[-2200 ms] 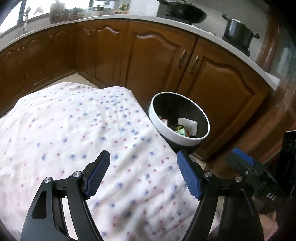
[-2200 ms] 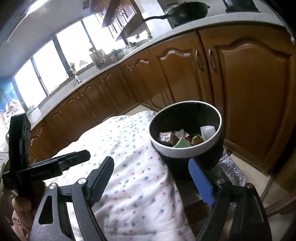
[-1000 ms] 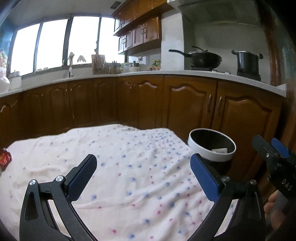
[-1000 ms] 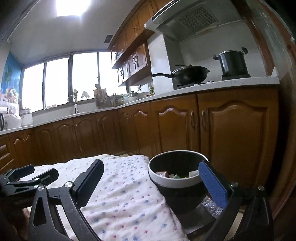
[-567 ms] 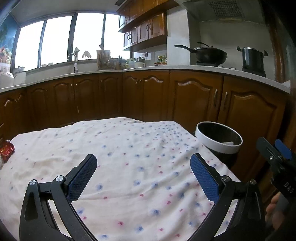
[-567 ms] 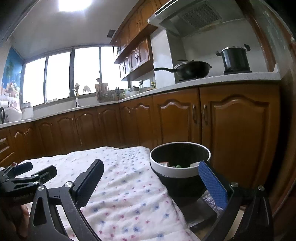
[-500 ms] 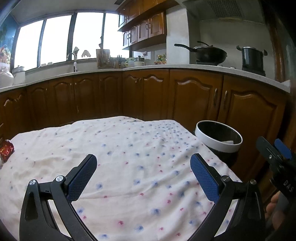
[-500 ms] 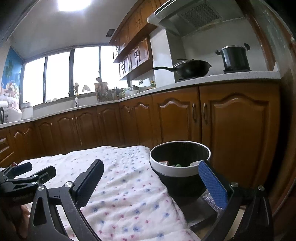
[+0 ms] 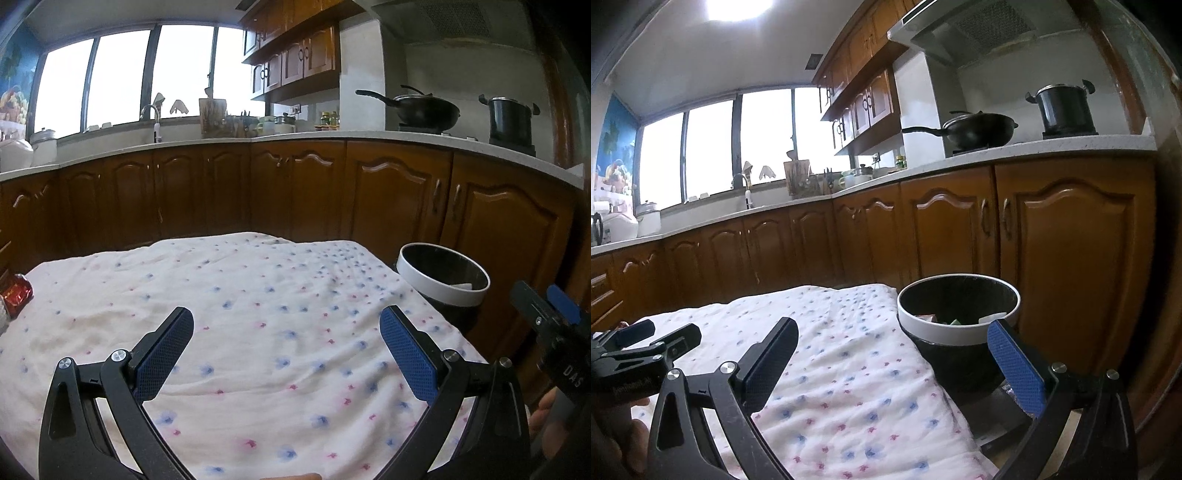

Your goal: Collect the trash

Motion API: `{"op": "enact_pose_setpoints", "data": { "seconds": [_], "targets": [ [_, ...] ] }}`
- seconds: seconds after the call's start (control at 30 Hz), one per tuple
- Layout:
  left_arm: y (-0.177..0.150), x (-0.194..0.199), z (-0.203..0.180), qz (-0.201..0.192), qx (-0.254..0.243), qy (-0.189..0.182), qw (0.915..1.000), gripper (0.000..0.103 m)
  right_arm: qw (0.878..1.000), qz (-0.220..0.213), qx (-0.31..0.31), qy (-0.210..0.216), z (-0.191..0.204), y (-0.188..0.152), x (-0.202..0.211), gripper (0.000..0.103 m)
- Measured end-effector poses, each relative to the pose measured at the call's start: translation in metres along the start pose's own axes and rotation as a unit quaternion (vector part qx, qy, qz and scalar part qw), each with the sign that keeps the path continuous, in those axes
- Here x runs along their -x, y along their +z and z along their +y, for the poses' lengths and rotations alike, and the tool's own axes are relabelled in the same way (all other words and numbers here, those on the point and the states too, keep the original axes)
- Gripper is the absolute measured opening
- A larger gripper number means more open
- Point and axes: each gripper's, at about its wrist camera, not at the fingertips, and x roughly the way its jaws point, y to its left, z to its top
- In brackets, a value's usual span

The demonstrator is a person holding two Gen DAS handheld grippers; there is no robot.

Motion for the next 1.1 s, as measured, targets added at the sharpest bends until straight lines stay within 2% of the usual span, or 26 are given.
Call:
{"op": "enact_pose_setpoints", "data": {
  "seconds": [1.1],
  "targets": [
    [-0.0013, -0.0002, -0.0007, -0.002, -0.009, 0.002, 0.9999, 0.103, 1.000, 0.001, -0.004, 0.009, 0.0029, -0.0027, 0.0021, 0.103]
  ]
}}
